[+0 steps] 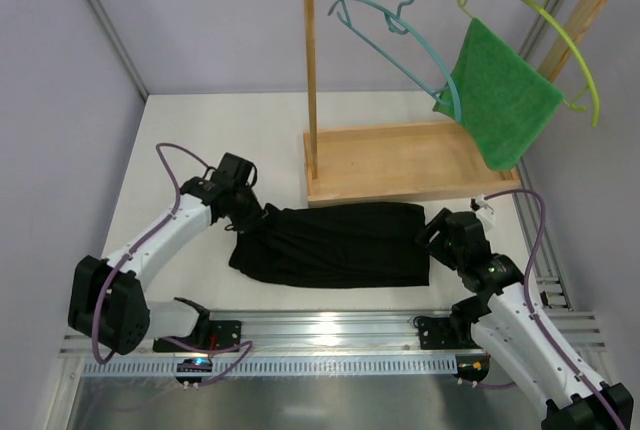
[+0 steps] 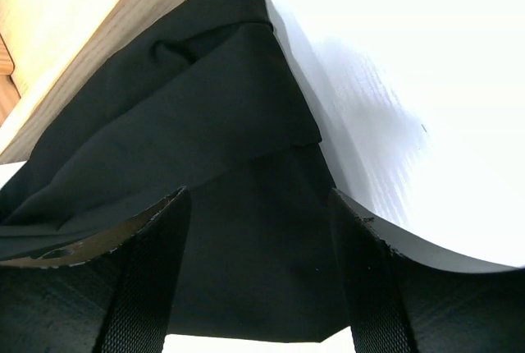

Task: Place the trousers on the hanger
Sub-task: Fold the trousers

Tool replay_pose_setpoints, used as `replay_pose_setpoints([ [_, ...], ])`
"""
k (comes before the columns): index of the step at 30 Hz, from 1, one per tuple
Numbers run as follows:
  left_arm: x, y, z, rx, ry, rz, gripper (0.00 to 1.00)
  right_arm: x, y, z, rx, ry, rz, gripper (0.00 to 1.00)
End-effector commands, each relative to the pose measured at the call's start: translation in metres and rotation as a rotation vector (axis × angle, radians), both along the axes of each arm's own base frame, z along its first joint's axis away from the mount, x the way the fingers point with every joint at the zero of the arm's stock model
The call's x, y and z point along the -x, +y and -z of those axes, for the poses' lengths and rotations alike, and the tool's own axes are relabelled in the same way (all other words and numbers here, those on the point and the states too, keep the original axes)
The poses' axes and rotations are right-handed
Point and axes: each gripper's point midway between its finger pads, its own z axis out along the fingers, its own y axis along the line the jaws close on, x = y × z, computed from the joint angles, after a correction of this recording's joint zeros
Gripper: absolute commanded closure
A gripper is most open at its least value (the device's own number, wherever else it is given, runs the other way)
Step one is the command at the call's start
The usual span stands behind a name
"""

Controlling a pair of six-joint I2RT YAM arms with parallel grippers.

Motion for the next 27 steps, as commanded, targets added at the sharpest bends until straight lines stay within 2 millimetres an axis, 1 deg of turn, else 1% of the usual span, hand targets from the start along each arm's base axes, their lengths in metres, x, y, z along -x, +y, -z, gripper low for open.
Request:
replay_pose_setpoints([
  [1,0.002,0.000,-0.046,-0.006,-0.065,-0.027,1.00,-0.008,0.004,-0.017,-0.002,-0.039,-0.030,0.29],
  [2,0.002,0.005,-0.050,-0.043,-0.080,-0.039,1.00,-0.010,0.006,-0.017,-0.001,-0.040,-0.037,0.28],
  [4,0.016,0.014,-0.059,-0.074,-0.057,-0.039,1.00,-0.015,0.007,-0.018,0.002,-0.049,-0.047,0.27],
  [5,0.020,0.025,-0.059,-0.121,-0.055,-0.064,1.00,-0.015,0.007,-0.014,0.013,-0.032,-0.053,0.25],
  [6,0.024,0.033,-0.059,-0.152,-0.054,-0.082,1.00,-0.018,0.009,-0.014,0.018,-0.038,-0.063,0.23],
  [7,0.035,0.049,-0.052,-0.219,-0.023,-0.104,1.00,-0.020,0.007,-0.013,0.041,-0.038,-0.070,0.21],
  [8,0.041,0.061,-0.052,-0.256,-0.027,-0.134,1.00,-0.022,0.008,-0.013,0.047,-0.041,-0.083,0.18],
  [9,0.045,0.068,-0.050,-0.281,-0.016,-0.161,1.00,-0.030,0.012,-0.013,0.044,-0.067,-0.100,0.11],
  [10,0.052,0.070,-0.043,-0.283,0.008,-0.167,1.00,-0.032,0.020,-0.013,0.041,-0.080,-0.163,0.01],
  [11,0.053,0.068,-0.042,-0.269,0.006,-0.175,1.00,-0.035,0.021,-0.014,0.043,-0.083,-0.171,0.00],
  [12,0.053,0.068,-0.036,-0.263,0.005,-0.182,1.00,-0.042,0.025,-0.014,0.043,-0.092,-0.190,0.00],
  [13,0.057,0.071,-0.023,-0.281,0.029,-0.184,1.00,-0.046,0.030,-0.016,0.038,-0.111,-0.219,0.00],
  [14,0.062,0.074,-0.011,-0.313,0.074,-0.177,1.00,-0.052,0.036,-0.023,0.017,-0.144,-0.265,0.00],
  [16,0.070,0.083,0.001,-0.380,0.122,-0.152,1.00,-0.055,0.047,-0.023,-0.026,-0.142,-0.339,0.00],
  [17,0.077,0.091,0.010,-0.423,0.155,-0.153,1.00,-0.059,0.048,-0.029,-0.035,-0.154,-0.356,0.01],
  [19,0.082,0.092,0.021,-0.434,0.191,-0.149,0.99,-0.062,0.050,-0.029,-0.043,-0.154,-0.375,0.02],
  [20,0.084,0.092,0.025,-0.433,0.199,-0.149,1.00,-0.063,0.051,-0.028,-0.047,-0.150,-0.383,0.02],
  [22,0.082,0.093,0.024,-0.443,0.192,-0.150,1.00,-0.064,0.055,-0.027,-0.065,-0.150,-0.410,0.06],
  [23,0.079,0.099,0.023,-0.473,0.179,-0.160,1.00,-0.062,0.057,-0.021,-0.073,-0.128,-0.418,0.08],
  [24,0.080,0.101,0.021,-0.488,0.183,-0.159,0.96,-0.061,0.062,-0.019,-0.098,-0.129,-0.441,0.09],
  [25,0.080,0.102,0.021,-0.496,0.189,-0.157,0.85,-0.059,0.066,-0.015,-0.112,-0.128,-0.458,0.09],
  [27,0.083,0.102,0.023,-0.496,0.203,-0.147,0.75,-0.055,0.071,-0.004,-0.135,-0.116,-0.484,0.16],
])
